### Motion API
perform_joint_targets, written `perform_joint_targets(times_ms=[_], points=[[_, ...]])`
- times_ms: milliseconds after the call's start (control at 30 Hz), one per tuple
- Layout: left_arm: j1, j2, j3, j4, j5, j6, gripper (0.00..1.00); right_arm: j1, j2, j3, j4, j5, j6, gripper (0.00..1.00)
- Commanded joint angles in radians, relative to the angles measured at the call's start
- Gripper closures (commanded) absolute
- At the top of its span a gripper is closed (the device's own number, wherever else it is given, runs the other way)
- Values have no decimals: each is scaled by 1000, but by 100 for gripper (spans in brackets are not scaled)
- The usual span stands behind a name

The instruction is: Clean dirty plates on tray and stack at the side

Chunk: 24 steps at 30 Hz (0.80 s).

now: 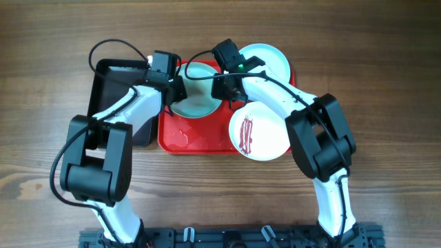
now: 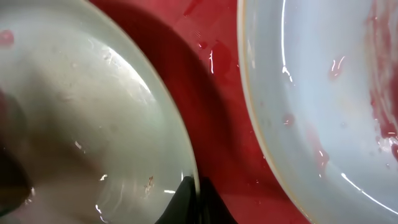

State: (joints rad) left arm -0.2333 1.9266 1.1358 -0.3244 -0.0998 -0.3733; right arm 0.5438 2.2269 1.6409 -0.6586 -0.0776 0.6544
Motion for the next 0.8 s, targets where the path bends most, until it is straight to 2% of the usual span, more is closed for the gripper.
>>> perform_joint_targets(times_ms=[0, 200, 400, 567, 700, 767], points=[[-13, 30, -38, -124, 105, -24, 96, -3, 42, -27, -24, 59, -1, 96], [-24, 30, -38, -162, 494, -24, 96, -3, 42, -27, -24, 58, -1, 96], [-24, 29, -36, -123, 707, 37, 96, -3, 42, -27, -26, 55, -4, 96], [-24, 29, -36, -40, 691, 36, 96, -3, 42, -27, -26, 55, -4, 96], [-24, 15, -25, -40, 537, 29, 96, -3, 42, -27, -25, 55, -4, 96], [-24, -8, -14, -44, 405, 24, 96, -3, 42, -27, -25, 54, -5, 96]])
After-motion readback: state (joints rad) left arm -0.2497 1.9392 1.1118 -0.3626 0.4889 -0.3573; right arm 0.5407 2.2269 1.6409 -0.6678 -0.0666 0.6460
